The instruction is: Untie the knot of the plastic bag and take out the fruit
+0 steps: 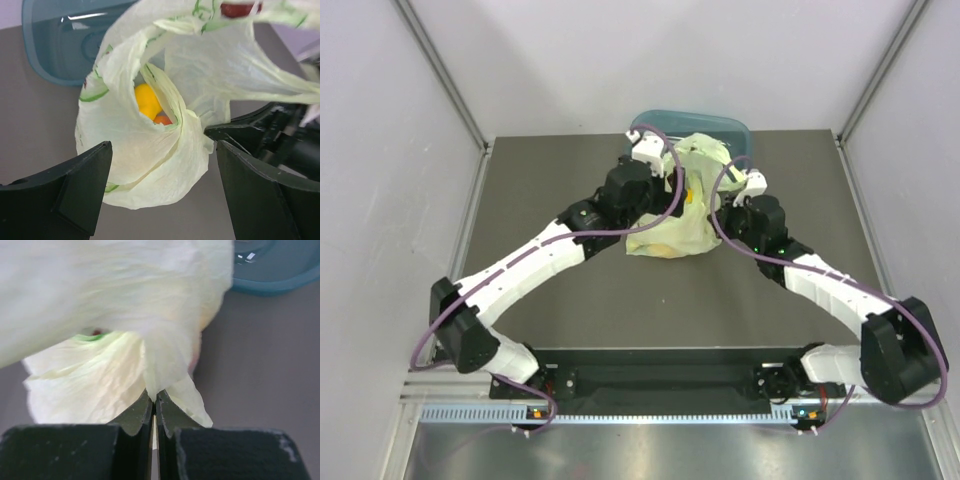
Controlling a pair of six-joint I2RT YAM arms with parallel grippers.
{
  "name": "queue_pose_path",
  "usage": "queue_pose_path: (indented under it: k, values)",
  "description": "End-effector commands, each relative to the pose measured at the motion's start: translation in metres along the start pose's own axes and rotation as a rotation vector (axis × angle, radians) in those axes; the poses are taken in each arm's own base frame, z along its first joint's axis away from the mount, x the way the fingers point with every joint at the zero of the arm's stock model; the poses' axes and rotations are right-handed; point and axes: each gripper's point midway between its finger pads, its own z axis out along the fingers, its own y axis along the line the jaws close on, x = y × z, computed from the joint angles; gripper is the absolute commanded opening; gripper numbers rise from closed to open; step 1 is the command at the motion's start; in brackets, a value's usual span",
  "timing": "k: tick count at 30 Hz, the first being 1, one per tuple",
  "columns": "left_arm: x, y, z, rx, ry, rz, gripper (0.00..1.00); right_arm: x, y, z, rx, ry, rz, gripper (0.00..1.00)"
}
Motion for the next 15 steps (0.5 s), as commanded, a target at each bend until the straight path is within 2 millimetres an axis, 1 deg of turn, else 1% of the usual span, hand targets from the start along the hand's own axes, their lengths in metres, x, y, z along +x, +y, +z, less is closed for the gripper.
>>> queue_pose_path:
  k: [1, 3, 7, 8, 9, 10, 12, 13, 14, 15]
  values:
    - [-0.003, -0.004, 0.013, -0.035, -0.046, -0.006, 0.9, -0.036, 0.035, -0.019, -0.173, -0.104, 0.009, 0.0]
    - [0.004, -0.004, 0.022, -0.054, -0.037, 0.001, 0.9, -0.037, 0.039, -0.026, -0.197, -0.104, 0.011, 0.0]
    - [0.018, 0.012, 0.039, -0.175, -0.034, 0.006, 0.91, -0.031, 0.048, -0.037, -0.254, -0.073, 0.001, 0.0]
    - [0.014, 0.018, 0.041, -0.214, -0.059, -0.002, 0.92, -0.029, 0.054, -0.04, -0.288, -0.061, -0.002, 0.0]
    - [0.014, 0.021, 0.044, -0.236, -0.067, -0.005, 0.92, -0.026, 0.055, -0.043, -0.297, -0.049, -0.002, 0.0]
    - [0.018, 0.025, 0.05, -0.263, -0.064, -0.002, 0.92, -0.024, 0.057, -0.046, -0.312, -0.043, 0.0, 0.0]
    - [0.017, 0.036, 0.054, -0.337, -0.086, -0.003, 0.93, -0.02, 0.056, -0.052, -0.312, -0.042, 0.006, 0.0]
    - [0.022, 0.041, 0.059, -0.369, -0.081, 0.007, 0.93, -0.017, 0.054, -0.055, -0.309, -0.037, 0.009, 0.0]
    - [0.022, 0.044, 0.061, -0.393, -0.086, 0.009, 0.93, -0.014, 0.053, -0.056, -0.301, -0.035, 0.011, 0.0]
    - [0.022, 0.048, 0.064, -0.425, -0.098, 0.016, 0.9, -0.012, 0.05, -0.06, -0.293, -0.038, 0.011, 0.0]
